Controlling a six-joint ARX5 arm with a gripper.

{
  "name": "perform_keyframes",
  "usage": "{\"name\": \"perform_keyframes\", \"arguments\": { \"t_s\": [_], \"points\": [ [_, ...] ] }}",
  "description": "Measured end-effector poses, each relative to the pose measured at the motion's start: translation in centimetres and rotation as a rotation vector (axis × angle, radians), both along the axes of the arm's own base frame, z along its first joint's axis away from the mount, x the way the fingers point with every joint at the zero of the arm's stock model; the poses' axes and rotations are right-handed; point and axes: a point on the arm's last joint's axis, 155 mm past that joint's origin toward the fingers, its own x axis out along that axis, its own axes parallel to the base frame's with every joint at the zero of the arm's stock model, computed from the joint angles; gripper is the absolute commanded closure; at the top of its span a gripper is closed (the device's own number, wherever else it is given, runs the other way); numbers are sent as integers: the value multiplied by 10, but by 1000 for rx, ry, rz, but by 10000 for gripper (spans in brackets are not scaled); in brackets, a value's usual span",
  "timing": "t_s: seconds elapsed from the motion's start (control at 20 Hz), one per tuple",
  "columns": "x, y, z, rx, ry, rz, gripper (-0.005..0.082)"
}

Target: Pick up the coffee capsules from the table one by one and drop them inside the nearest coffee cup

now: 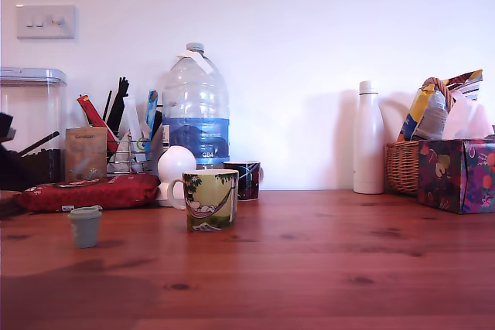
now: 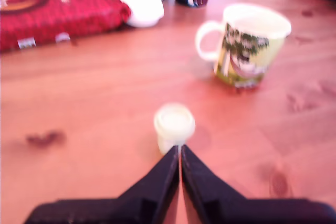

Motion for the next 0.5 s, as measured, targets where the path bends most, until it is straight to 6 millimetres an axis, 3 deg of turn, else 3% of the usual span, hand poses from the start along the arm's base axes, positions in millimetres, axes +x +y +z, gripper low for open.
{"name": "perform_keyframes", "arguments": {
  "t_s": [0.25, 0.3, 0.35, 0.45, 0.5],
  "points": [
    [-5, -10, -2, -14, 14, -47, 790],
    [-6, -10, -3, -14, 20, -48, 754],
    [-6, -10, -4, -14, 24, -48, 605],
    [-8, -10, -7, -13, 39, -48, 173],
    [-8, -10, -8, -13, 40, -47, 85]
  ]
}}
